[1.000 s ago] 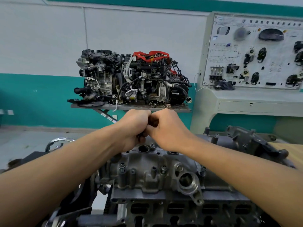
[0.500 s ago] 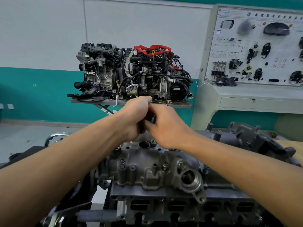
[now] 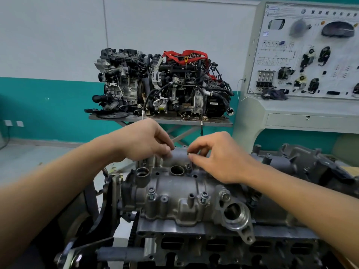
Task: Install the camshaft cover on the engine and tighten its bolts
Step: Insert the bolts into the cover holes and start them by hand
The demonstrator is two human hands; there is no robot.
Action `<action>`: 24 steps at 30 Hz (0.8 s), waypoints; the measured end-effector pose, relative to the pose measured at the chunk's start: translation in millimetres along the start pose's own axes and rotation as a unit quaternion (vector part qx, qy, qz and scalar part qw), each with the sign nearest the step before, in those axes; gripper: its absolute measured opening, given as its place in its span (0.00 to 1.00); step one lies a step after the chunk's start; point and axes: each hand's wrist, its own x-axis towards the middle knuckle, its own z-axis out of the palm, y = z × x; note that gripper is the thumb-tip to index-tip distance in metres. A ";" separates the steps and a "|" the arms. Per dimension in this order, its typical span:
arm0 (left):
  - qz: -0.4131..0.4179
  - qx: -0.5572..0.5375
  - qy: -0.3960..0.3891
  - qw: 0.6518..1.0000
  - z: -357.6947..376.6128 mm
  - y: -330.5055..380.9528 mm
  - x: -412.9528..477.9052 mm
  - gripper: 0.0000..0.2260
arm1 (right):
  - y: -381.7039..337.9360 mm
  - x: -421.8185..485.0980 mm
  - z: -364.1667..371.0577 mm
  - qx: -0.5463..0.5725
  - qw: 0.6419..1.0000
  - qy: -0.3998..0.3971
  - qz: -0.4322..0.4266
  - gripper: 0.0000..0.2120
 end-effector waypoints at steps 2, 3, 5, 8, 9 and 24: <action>0.025 0.076 0.019 0.997 0.6 -4.2 -1.8 0.02 | 0.0 -0.5 0.0 -0.001 1.000 -0.013 -0.010 0.03; 0.031 0.100 0.022 0.994 1.4 -5.8 -2.8 0.01 | -0.2 -0.4 0.3 -0.006 1.000 -0.016 -0.015 0.03; 0.036 0.126 0.013 0.991 3.2 -7.7 -5.0 0.03 | 0.4 -0.5 1.9 -0.022 0.999 -0.022 -0.023 0.03; 0.025 0.106 -0.004 0.994 3.6 -7.6 -7.7 0.06 | 2.2 -2.5 2.2 -0.038 0.999 -0.010 -0.032 0.03; 0.018 0.093 -0.006 0.995 3.8 -7.2 -7.9 0.05 | 3.3 -3.7 1.7 -0.040 0.999 -0.004 -0.032 0.03; -0.048 0.112 0.001 0.993 11.3 0.4 -4.0 0.05 | 3.5 -9.1 0.1 -0.053 0.995 -0.072 0.039 0.09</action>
